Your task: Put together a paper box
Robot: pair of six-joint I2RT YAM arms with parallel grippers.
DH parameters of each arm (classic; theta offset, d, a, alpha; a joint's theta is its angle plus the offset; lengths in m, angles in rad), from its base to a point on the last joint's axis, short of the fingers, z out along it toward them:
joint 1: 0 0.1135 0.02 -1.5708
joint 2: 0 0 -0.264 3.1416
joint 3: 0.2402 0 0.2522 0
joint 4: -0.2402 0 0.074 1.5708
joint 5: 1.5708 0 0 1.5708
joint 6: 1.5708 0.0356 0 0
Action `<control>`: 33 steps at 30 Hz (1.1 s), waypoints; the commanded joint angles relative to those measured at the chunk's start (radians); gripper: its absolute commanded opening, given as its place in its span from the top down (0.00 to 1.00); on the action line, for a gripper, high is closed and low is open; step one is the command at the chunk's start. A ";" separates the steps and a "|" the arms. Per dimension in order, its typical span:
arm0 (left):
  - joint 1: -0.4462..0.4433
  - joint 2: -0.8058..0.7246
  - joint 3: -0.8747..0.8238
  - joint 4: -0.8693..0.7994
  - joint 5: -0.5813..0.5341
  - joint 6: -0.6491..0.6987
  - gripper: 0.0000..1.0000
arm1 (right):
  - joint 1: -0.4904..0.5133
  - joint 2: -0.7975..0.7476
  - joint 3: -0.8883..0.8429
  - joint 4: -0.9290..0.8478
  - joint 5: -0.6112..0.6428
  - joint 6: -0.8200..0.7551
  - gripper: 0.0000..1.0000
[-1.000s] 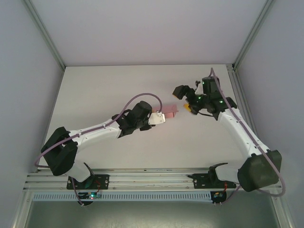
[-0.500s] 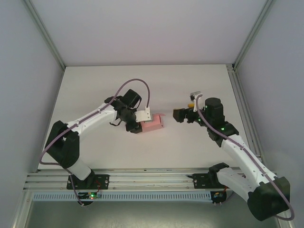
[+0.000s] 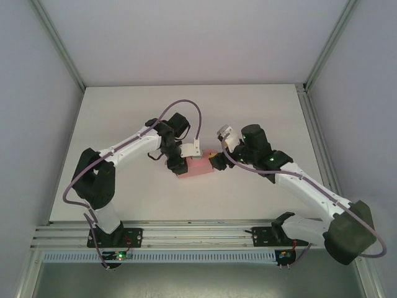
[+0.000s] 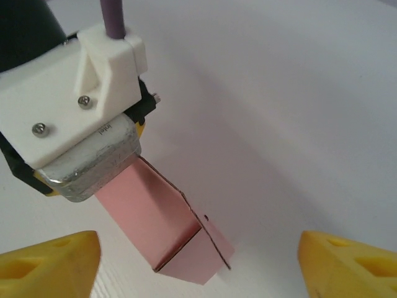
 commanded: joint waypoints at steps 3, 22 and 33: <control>0.004 0.037 0.052 -0.091 0.006 0.027 0.52 | 0.005 0.070 0.085 -0.078 -0.001 -0.067 0.31; -0.020 0.060 0.051 -0.078 -0.045 -0.029 0.51 | -0.021 0.230 0.176 -0.194 0.025 -0.104 0.56; -0.026 0.049 0.042 -0.064 -0.046 -0.028 0.51 | -0.015 0.278 0.189 -0.181 0.014 -0.110 0.61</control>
